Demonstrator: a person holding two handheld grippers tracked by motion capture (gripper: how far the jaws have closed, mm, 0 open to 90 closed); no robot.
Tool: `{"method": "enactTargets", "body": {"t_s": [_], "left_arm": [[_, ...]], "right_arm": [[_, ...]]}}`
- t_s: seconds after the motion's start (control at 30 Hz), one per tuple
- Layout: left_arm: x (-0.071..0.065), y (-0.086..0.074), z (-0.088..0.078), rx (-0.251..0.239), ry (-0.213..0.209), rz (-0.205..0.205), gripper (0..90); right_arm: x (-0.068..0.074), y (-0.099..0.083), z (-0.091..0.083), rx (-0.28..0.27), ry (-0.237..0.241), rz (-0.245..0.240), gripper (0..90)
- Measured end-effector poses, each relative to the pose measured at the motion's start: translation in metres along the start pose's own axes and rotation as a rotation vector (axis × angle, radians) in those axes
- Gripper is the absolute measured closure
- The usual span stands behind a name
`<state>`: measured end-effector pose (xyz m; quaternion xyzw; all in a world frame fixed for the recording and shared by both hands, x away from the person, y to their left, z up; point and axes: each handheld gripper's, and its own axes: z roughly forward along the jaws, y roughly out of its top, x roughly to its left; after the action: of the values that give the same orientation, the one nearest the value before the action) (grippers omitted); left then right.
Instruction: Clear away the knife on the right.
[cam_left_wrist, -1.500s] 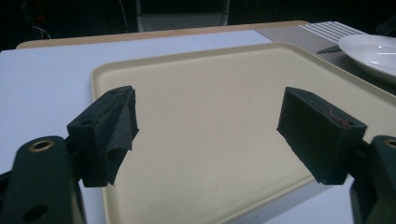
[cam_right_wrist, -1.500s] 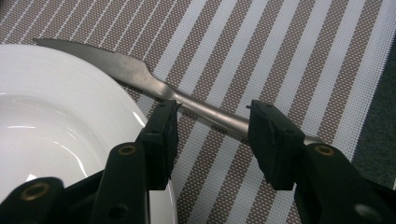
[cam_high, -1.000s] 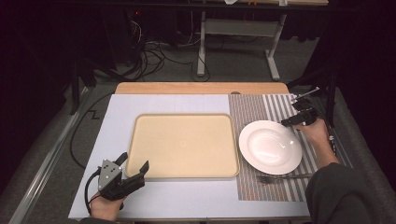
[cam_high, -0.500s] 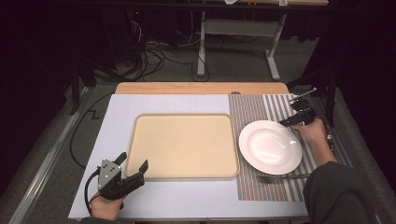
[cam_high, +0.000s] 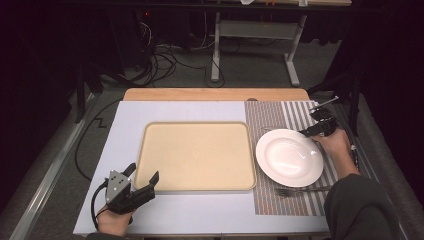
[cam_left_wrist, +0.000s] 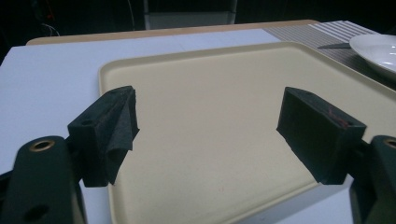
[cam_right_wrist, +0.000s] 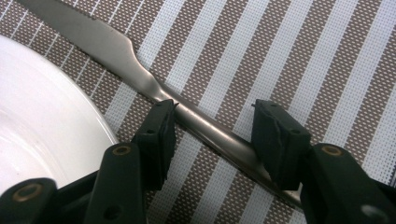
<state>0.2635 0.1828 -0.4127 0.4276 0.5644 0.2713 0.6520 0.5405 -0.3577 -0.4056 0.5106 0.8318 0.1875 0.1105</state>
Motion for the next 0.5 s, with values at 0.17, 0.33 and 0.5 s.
{"method": "enactTargets", "body": {"t_s": [0.17, 0.33, 0.5], "left_arm": [[0.0016, 0.0008, 0.0006, -0.009, 0.008, 0.013, 21.5], [0.0034, 0.0016, 0.0014, -0.007, 0.01, 0.012, 21.6], [0.0032, 0.0005, 0.0025, 0.0, 0.01, 0.017, 21.6]], "right_arm": [[0.0033, -0.004, -0.002, -0.004, -0.008, 0.0, 60.8], [0.0055, -0.0066, -0.0036, -0.006, -0.008, -0.006, 67.2], [0.006, -0.0098, -0.005, -0.004, -0.004, -0.02, 72.0]]}}
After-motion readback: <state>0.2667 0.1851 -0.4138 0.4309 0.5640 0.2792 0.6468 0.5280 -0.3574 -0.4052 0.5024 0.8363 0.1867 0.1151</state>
